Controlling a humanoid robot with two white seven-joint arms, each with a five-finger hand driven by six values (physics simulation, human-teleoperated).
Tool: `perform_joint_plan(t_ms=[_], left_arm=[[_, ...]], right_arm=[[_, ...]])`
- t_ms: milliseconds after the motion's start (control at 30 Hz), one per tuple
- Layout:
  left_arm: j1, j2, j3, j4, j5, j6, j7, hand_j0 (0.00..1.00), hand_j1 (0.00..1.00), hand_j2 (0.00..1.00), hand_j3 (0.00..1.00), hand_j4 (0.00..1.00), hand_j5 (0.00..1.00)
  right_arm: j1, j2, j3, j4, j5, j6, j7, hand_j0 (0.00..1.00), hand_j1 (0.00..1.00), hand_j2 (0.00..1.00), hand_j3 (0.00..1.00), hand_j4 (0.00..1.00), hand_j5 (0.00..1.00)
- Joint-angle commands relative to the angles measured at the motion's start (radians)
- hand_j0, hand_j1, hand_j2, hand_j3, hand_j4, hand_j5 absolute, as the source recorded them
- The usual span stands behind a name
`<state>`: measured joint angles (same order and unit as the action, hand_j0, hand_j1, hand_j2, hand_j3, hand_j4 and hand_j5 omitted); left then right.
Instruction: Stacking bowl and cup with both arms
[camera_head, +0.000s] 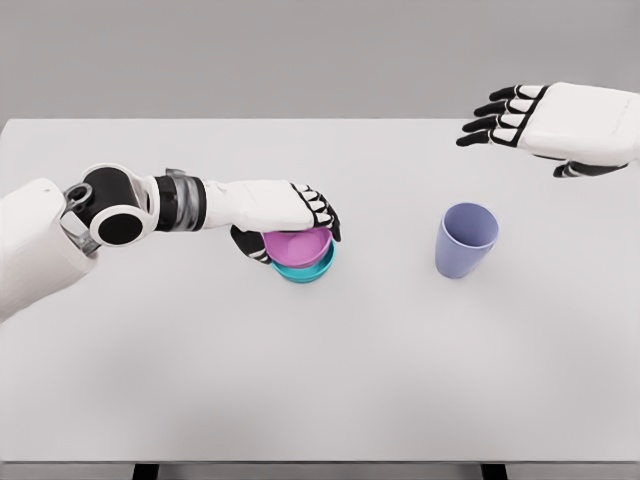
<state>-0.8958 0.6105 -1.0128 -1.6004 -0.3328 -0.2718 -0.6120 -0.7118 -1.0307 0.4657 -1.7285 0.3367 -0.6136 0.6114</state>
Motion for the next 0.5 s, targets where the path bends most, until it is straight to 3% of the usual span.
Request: perform_joint_plan(t_ms=[0, 100, 133, 200, 233, 467], left_arm=[[0.000, 0.002, 0.000, 0.000, 0.003, 0.002, 0.001, 0.63, 0.63, 0.63, 0.63, 0.63, 0.63], [0.000, 0.002, 0.000, 0.000, 0.003, 0.002, 0.001, 0.65, 0.65, 0.65, 0.65, 0.65, 0.65], [0.002, 0.002, 0.000, 0.000, 0.003, 0.000, 0.001, 0.70, 0.70, 0.70, 0.70, 0.70, 0.70], [0.002, 0.003, 0.000, 0.000, 0.003, 0.000, 0.001, 0.94, 0.94, 0.94, 0.94, 0.94, 0.94], [0.002, 0.003, 0.000, 0.000, 0.003, 0.000, 0.001, 0.99, 0.99, 0.99, 0.99, 0.99, 0.99], [0.002, 0.005, 0.000, -0.001, 0.005, 0.000, 0.001, 1.00, 1.00, 1.00, 1.00, 1.00, 1.00]], right_arm=[[0.000, -0.002, -0.001, 0.000, -0.004, 0.003, -0.001, 1.00, 1.00, 1.00, 1.00, 1.00, 1.00], [0.002, -0.002, -0.001, 0.000, -0.004, 0.003, -0.001, 1.00, 1.00, 1.00, 1.00, 1.00, 1.00], [0.002, -0.002, -0.001, 0.000, -0.004, 0.003, -0.001, 1.00, 1.00, 1.00, 1.00, 1.00, 1.00], [0.002, -0.002, -0.001, 0.000, -0.004, 0.003, -0.001, 1.00, 1.00, 1.00, 1.00, 1.00, 1.00], [0.002, -0.002, -0.001, 0.000, -0.004, 0.003, -0.001, 1.00, 1.00, 1.00, 1.00, 1.00, 1.00], [0.003, -0.002, -0.001, 0.000, -0.004, 0.003, -0.001, 1.00, 1.00, 1.00, 1.00, 1.00, 1.00]])
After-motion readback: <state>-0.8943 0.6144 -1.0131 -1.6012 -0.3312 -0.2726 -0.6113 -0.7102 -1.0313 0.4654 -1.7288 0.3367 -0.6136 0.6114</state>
